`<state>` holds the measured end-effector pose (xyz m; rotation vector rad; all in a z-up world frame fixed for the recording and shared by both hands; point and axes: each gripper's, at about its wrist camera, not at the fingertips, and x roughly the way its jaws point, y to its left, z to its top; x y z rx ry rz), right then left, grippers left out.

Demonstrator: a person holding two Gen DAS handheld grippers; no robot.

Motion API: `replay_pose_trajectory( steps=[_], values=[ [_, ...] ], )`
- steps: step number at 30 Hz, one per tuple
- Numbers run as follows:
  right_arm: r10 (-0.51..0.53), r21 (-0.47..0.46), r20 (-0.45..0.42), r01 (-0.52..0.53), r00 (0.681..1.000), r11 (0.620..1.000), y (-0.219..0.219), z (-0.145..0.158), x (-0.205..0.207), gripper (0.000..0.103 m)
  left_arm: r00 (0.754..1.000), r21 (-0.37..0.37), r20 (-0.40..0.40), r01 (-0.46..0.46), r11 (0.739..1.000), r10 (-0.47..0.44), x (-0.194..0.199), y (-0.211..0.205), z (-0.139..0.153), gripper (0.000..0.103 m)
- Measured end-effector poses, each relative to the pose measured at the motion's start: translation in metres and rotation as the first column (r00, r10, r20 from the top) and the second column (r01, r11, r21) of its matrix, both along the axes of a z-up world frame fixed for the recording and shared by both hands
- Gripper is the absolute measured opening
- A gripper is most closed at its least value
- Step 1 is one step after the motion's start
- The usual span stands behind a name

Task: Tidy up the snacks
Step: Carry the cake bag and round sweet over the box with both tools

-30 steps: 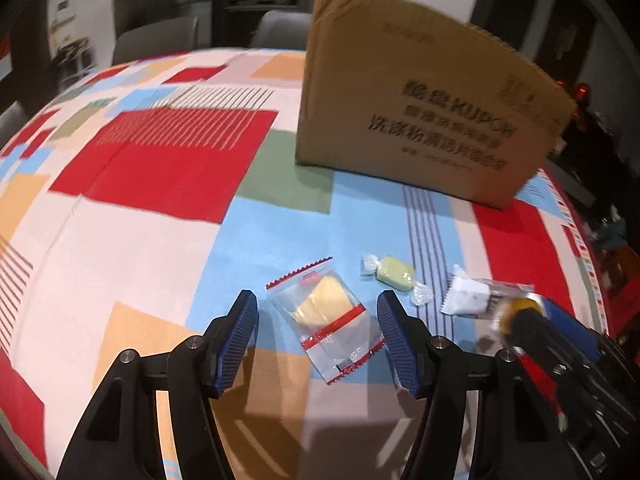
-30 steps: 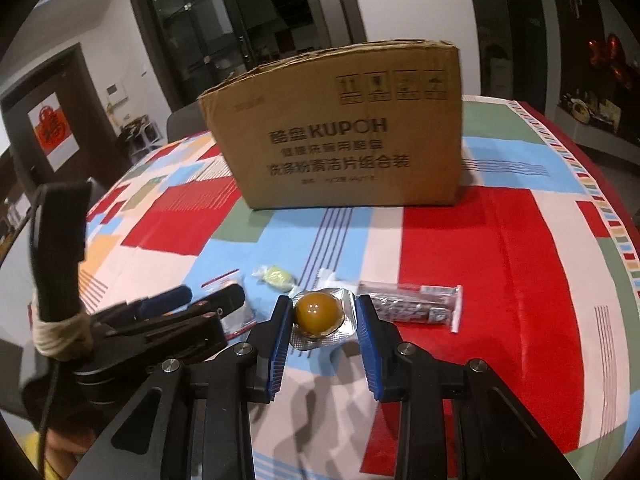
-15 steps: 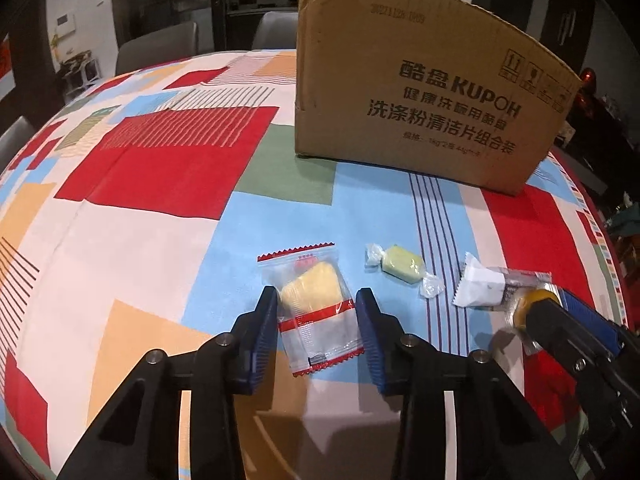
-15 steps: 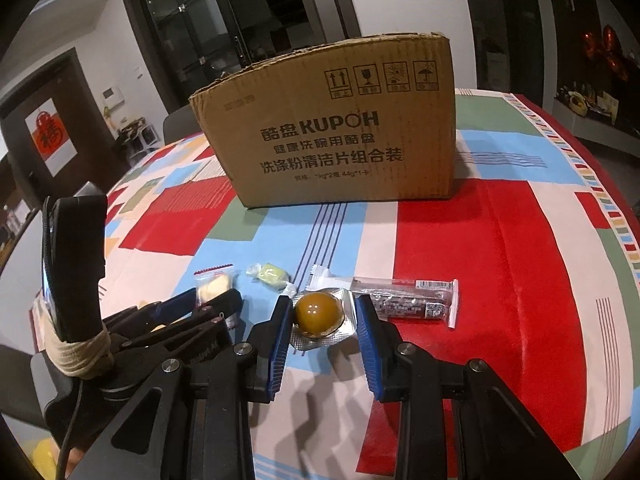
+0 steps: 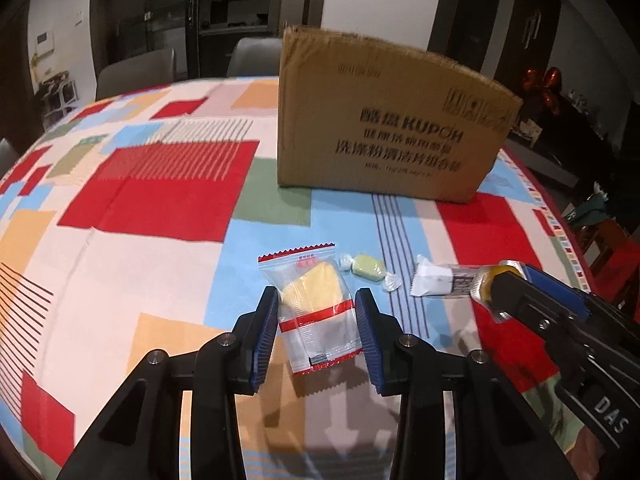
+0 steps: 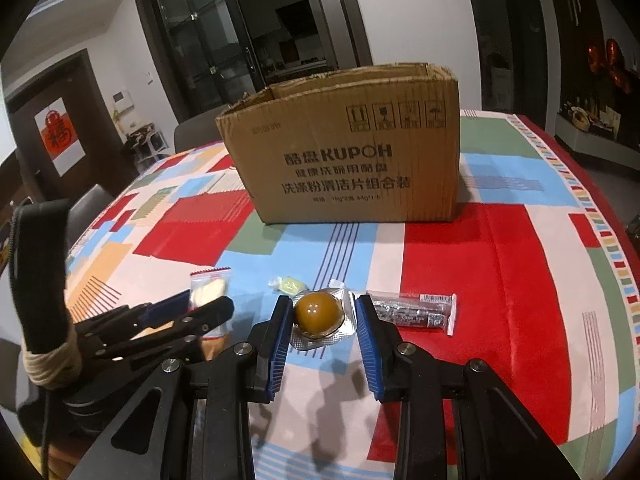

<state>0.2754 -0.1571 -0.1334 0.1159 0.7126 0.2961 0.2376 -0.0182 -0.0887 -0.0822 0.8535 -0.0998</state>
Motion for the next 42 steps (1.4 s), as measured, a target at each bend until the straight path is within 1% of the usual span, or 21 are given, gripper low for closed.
replay_pose_trajectory(
  steps=[9, 17, 20, 25, 29, 37, 42],
  values=[
    [-0.013, 0.011, 0.067, 0.012, 0.998, 1.000, -0.005, 0.028, -0.008, 0.033, 0.994, 0.010, 0.100, 0.037, 0.999, -0.038, -0.008, 0.007, 0.043, 0.038],
    [-0.030, 0.024, 0.142, 0.027, 0.989, 0.999, -0.012, 0.061, -0.010, 0.033, 0.974, 0.051, 0.212, 0.077, 0.996, -0.086, -0.011, 0.002, 0.085, 0.038],
    [-0.033, 0.024, 0.170, 0.030, 0.985, 0.999, -0.015, 0.072, -0.009, 0.033, 0.966, 0.057, 0.240, 0.087, 0.995, -0.098, -0.009, 0.000, 0.097, 0.038],
    [-0.040, 0.030, 0.210, 0.034, 0.977, 0.999, -0.016, 0.092, -0.002, 0.033, 0.955, 0.056, 0.276, 0.098, 0.994, -0.109, 0.003, -0.001, 0.120, 0.038],
    [-0.045, 0.031, 0.238, 0.038, 0.970, 0.999, -0.018, 0.108, 0.007, 0.034, 0.947, 0.069, 0.300, 0.103, 0.992, -0.119, 0.012, -0.003, 0.134, 0.038],
    [-0.044, 0.013, 0.282, 0.042, 0.958, 0.999, -0.017, 0.134, 0.024, 0.034, 0.935, 0.087, 0.329, 0.112, 0.990, -0.134, 0.032, -0.005, 0.155, 0.038],
    [-0.037, -0.006, 0.297, 0.040, 0.954, 0.999, -0.015, 0.147, 0.035, 0.034, 0.931, 0.113, 0.336, 0.114, 0.987, -0.145, 0.045, -0.007, 0.164, 0.038]
  ],
)
